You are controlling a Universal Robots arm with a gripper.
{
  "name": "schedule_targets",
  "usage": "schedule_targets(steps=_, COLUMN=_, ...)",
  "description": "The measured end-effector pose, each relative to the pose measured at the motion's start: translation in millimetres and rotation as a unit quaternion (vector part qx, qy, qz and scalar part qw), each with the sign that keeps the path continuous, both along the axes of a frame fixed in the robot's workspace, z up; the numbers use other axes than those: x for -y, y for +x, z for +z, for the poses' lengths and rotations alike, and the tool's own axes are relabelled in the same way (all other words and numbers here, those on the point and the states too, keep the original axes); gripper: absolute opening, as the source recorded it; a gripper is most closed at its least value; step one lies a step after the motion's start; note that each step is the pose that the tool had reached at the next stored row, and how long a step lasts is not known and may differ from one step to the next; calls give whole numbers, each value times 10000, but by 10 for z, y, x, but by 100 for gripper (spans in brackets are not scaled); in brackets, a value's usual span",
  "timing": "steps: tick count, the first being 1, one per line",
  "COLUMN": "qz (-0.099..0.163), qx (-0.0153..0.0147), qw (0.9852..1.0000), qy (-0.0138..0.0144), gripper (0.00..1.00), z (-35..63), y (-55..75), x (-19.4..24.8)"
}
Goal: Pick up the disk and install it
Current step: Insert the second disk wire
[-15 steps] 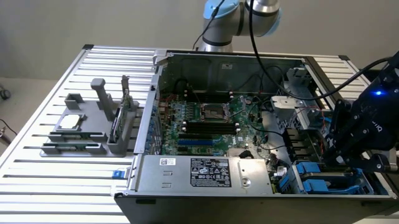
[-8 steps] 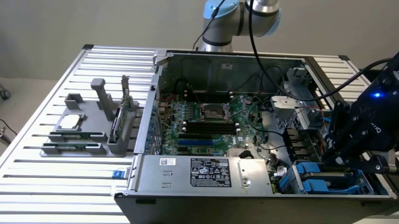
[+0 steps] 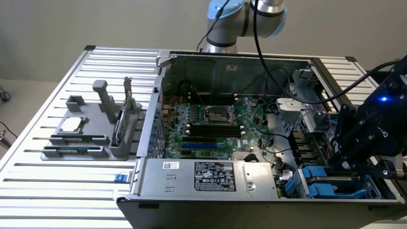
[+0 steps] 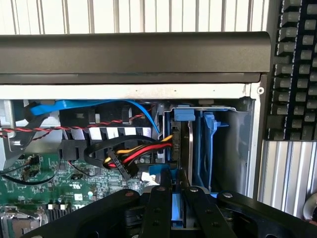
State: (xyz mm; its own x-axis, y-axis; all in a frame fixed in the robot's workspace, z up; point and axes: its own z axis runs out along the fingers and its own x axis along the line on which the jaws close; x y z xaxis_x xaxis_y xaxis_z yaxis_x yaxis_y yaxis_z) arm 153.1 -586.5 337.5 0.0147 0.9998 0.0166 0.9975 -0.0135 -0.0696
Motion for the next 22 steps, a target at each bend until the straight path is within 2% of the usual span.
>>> schedule_targets(steps=12, qz=94, qx=-1, qw=9999, qy=36, gripper=16, z=-19, y=10, x=23)
schedule_targets(steps=16, qz=119, qx=0, qw=9999, qy=65, gripper=16, z=-21, y=19, x=34)
schedule_targets(steps=22, qz=121, qx=0, qw=9999, qy=69, gripper=16, z=-23, y=20, x=41)
